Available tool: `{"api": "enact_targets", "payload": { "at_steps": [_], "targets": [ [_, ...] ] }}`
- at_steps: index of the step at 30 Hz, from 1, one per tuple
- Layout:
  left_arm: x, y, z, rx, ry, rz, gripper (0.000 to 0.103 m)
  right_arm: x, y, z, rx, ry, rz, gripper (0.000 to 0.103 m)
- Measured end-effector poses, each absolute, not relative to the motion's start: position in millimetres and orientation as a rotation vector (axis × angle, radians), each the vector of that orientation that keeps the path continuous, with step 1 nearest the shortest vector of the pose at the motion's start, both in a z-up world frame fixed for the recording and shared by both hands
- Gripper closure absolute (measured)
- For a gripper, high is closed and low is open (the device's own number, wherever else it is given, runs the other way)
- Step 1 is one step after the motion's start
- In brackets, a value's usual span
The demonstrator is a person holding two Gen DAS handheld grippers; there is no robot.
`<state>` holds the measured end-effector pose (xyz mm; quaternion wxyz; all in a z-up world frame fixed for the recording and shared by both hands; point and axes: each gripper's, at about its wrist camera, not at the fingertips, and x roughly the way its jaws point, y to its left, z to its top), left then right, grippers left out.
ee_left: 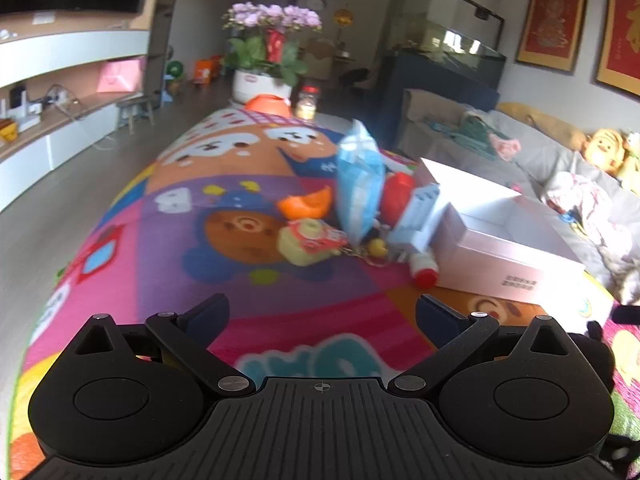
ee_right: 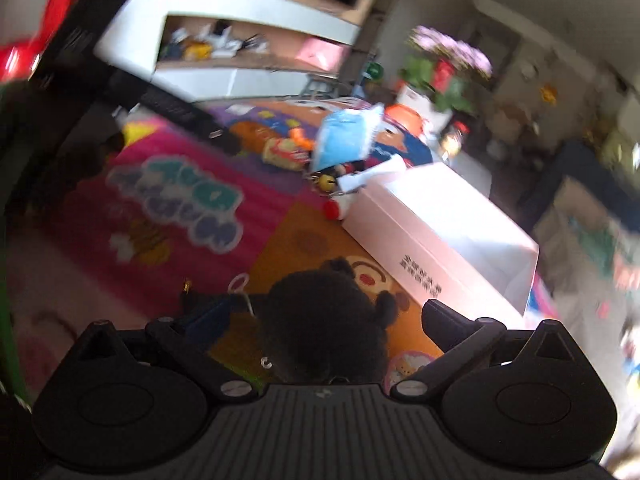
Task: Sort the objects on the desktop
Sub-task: 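Carry the black plush cat toward the pink box with the left gripper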
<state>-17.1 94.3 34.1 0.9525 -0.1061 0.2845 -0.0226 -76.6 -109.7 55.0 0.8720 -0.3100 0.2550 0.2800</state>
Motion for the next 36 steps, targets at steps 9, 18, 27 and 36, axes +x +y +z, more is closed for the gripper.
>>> {"api": "enact_targets", "payload": {
  "at_steps": [9,18,27,36],
  "targets": [
    [-33.6,106.8,50.7,-0.171,0.520,0.031,0.000,-39.0,-87.7,66.1,-0.495,0.600,0.614,0.033],
    [-35.7,112.5,52.6,-0.153,0.529,0.035,0.000,48.8,-110.9,48.2,0.186,0.943,0.862,0.032],
    [-34.2,86.8,42.7,-0.063,0.549,-0.058,0.000,24.7,-149.6,62.4,0.061,0.778,0.684,0.015],
    [-42.9,12.4,32.3,0.192,0.517,-0.475,0.000,-10.3,-201.6,102.9,0.013,0.540,0.509,0.000]
  ]
}}
